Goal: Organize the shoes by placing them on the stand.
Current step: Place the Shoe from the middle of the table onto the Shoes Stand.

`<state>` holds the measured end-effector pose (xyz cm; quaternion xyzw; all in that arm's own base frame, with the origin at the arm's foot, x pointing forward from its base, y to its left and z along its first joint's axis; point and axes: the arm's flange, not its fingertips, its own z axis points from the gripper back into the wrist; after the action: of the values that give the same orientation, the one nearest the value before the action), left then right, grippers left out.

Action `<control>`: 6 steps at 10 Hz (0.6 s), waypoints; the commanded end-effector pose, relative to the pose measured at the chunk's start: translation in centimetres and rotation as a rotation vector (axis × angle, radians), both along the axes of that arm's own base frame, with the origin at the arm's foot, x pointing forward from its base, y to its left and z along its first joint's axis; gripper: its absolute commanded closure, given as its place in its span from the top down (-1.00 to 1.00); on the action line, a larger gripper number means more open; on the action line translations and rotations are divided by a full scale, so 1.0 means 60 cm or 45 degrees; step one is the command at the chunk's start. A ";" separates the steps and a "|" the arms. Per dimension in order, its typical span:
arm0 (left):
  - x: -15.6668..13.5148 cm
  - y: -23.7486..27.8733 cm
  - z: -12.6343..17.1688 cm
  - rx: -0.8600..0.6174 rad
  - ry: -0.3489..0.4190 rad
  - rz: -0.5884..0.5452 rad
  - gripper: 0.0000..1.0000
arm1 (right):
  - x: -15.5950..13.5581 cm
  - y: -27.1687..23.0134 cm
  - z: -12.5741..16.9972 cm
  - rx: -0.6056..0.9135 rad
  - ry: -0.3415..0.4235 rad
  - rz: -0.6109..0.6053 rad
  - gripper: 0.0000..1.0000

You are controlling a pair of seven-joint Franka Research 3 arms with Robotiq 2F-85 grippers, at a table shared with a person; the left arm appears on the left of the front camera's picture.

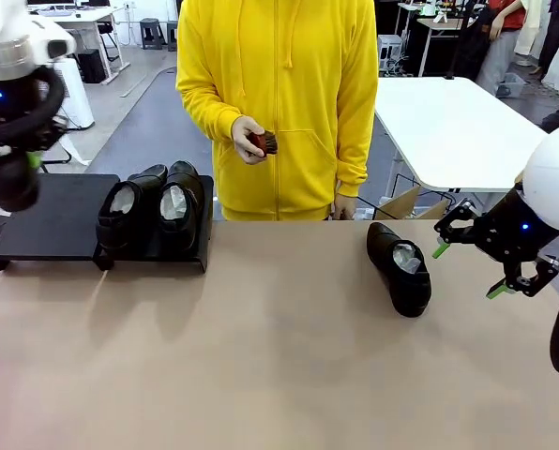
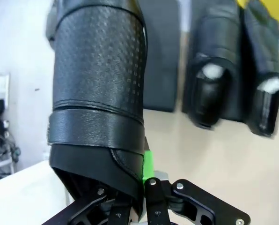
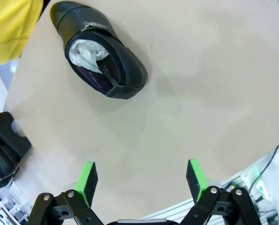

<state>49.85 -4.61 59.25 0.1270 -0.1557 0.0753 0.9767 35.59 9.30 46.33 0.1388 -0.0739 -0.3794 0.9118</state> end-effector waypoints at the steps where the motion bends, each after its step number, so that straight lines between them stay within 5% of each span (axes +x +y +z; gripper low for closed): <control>1: 0.036 0.057 -0.039 0.076 -0.011 0.135 -1.00 | 0.002 -0.001 0.000 0.003 -0.015 0.024 1.00; 6: 0.081 0.113 -0.162 0.116 -0.041 0.069 -1.00 | 0.002 -0.001 0.000 0.003 -0.015 0.024 1.00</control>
<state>54.84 1.73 48.99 0.1648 -0.1398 0.0957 0.9717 35.59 9.30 46.33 0.1388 -0.0739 -0.3793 0.9118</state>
